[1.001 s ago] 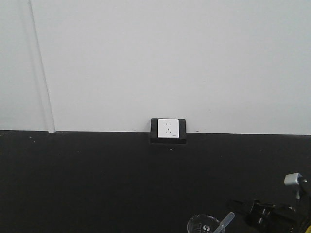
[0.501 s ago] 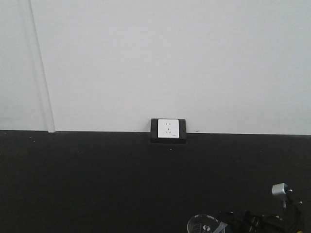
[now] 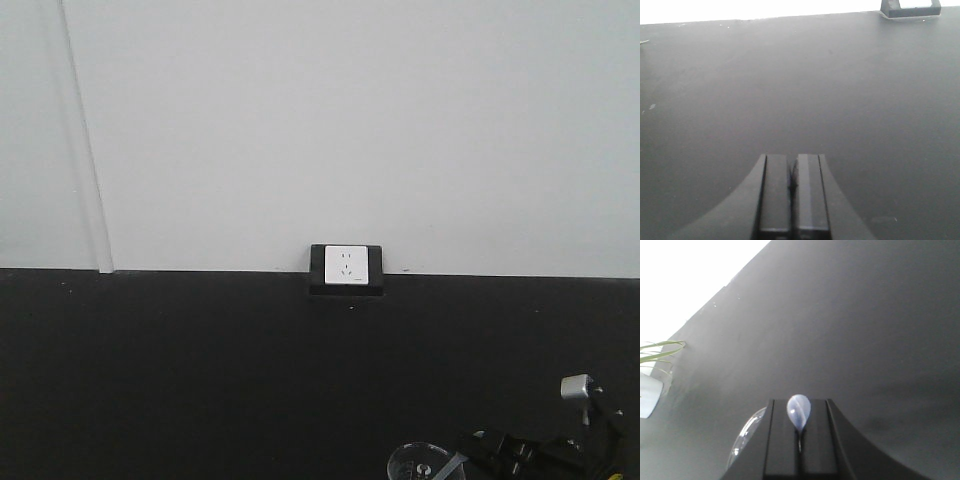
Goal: Grab transparent chemical and place on left bench
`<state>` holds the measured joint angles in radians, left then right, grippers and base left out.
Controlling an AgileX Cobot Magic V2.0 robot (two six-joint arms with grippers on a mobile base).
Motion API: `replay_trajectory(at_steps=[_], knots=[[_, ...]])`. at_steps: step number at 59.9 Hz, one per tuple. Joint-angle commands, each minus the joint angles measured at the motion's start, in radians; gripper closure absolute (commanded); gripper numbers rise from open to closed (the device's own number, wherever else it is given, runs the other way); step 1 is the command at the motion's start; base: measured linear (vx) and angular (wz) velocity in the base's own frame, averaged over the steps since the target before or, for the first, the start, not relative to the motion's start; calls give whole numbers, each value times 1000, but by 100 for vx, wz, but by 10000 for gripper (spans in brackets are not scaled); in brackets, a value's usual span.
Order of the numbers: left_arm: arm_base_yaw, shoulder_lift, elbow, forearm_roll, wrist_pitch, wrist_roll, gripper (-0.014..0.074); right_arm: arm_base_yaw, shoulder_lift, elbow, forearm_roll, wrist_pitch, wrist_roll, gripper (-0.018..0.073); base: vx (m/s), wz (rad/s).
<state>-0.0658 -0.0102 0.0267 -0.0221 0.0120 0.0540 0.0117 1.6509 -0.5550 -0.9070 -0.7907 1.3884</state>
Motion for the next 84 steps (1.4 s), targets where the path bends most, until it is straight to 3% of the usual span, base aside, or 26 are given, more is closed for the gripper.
replay_trajectory(at_steps=[1,17,38,48,67,84], knots=[[-2,-19,16,-1,-78,-8,600,-2,-29,-26,35,-101,-22,564,0,0],[-2,-19,16,-1,-78,-8,600,-4,-74,-26,58,-114,-101,562,0,0],[-2,-19,16,-1,-78,-8,600,-4,-421,-26,24,298,-398,562,0,0],[-2,-19,16,-1,-78,-8,600,-4,-615,-26,-58,438,-400,562,0,0],[-2,-19,16,-1,-78,-8,600,-4,-919,-24,-222,552,-357,562,0,0],[-2,-19,16,-1,-78,-8,600,-4,-1129,76,-313,601,-225,562,0,0]])
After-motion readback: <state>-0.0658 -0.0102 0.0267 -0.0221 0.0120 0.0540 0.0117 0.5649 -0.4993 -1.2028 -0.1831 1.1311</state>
